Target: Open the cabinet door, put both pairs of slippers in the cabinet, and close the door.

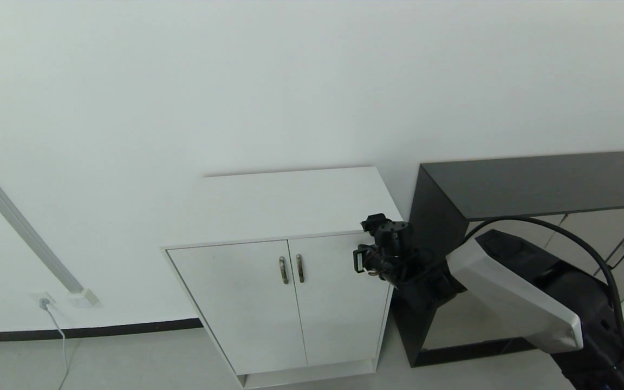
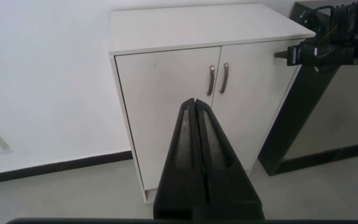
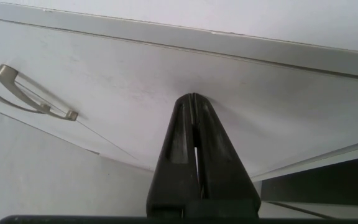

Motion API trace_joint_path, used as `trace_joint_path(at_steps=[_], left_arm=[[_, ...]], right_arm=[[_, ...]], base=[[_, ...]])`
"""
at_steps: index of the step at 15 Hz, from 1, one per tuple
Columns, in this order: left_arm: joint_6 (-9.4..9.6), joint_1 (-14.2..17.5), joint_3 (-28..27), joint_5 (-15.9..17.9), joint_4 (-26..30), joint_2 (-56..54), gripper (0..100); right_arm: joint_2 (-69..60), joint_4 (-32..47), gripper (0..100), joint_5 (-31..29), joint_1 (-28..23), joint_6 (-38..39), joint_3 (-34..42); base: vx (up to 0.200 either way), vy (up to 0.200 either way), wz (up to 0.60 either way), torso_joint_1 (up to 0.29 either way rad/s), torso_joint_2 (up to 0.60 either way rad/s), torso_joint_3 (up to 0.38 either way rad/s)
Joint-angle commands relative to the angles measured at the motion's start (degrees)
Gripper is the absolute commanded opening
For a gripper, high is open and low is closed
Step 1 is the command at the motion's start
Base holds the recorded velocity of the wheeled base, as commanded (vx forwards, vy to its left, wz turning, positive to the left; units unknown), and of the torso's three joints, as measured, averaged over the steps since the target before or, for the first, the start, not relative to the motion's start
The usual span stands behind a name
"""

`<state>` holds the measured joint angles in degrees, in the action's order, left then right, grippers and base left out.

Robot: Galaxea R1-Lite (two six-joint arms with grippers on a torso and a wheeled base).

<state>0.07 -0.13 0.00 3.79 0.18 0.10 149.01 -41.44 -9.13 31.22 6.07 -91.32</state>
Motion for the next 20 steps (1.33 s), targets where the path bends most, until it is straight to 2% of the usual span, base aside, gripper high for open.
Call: trace_joint_path(at_steps=[1, 5, 7, 10, 13, 16, 18, 19, 20], left_arm=[[0.01, 0.0, 0.0, 0.0, 0.0, 0.0, 0], [-0.07, 0.0, 0.0, 0.0, 0.0, 0.0, 0], [0.01, 0.0, 0.0, 0.0, 0.0, 0.0, 0], [-0.07, 0.0, 0.0, 0.0, 0.0, 0.0, 0], [-0.07, 0.0, 0.0, 0.0, 0.0, 0.0, 0], [-0.07, 0.0, 0.0, 0.0, 0.0, 0.0, 0], [-0.07, 0.0, 0.0, 0.0, 0.0, 0.0, 0], [-0.07, 0.0, 0.0, 0.0, 0.0, 0.0, 0], [-0.07, 0.0, 0.0, 0.0, 0.0, 0.0, 0]], right_arm=[[-3.0, -0.1, 0, -1.2, 0.3, 0.1, 3.3], [-9.8, -5.5, 0, -1.4, 1.7, 0.0, 15.0], [-15.8, -12.6, 0, -1.4, 2.0, -0.4, 26.5], [-24.9, -14.3, 0, -1.5, 0.0, -0.3, 38.8], [-34.0, -14.3, 0, -2.0, -4.6, -0.4, 47.5], [-42.7, -14.2, 0, -3.9, -12.3, -1.9, 56.4], [-48.5, -14.3, 0, -3.4, -17.7, -3.8, 62.6], [-48.8, -14.3, 0, -3.4, -17.9, -3.9, 62.8], [-54.4, -14.1, 0, -1.8, -21.5, -5.4, 68.3]], base=[[0.000, 0.000, 0.00, 0.000, 0.00, 0.000], [0.000, 0.000, 0.00, 0.000, 0.00, 0.000], [0.000, 0.000, 0.00, 0.000, 0.00, 0.000], [0.000, 0.000, 0.00, 0.000, 0.00, 0.000], [0.000, 0.000, 0.00, 0.000, 0.00, 0.000], [0.000, 0.000, 0.00, 0.000, 0.00, 0.000], [0.000, 0.000, 0.00, 0.000, 0.00, 0.000], [0.000, 0.000, 0.00, 0.000, 0.00, 0.000], [0.000, 0.000, 0.00, 0.000, 0.00, 0.000]])
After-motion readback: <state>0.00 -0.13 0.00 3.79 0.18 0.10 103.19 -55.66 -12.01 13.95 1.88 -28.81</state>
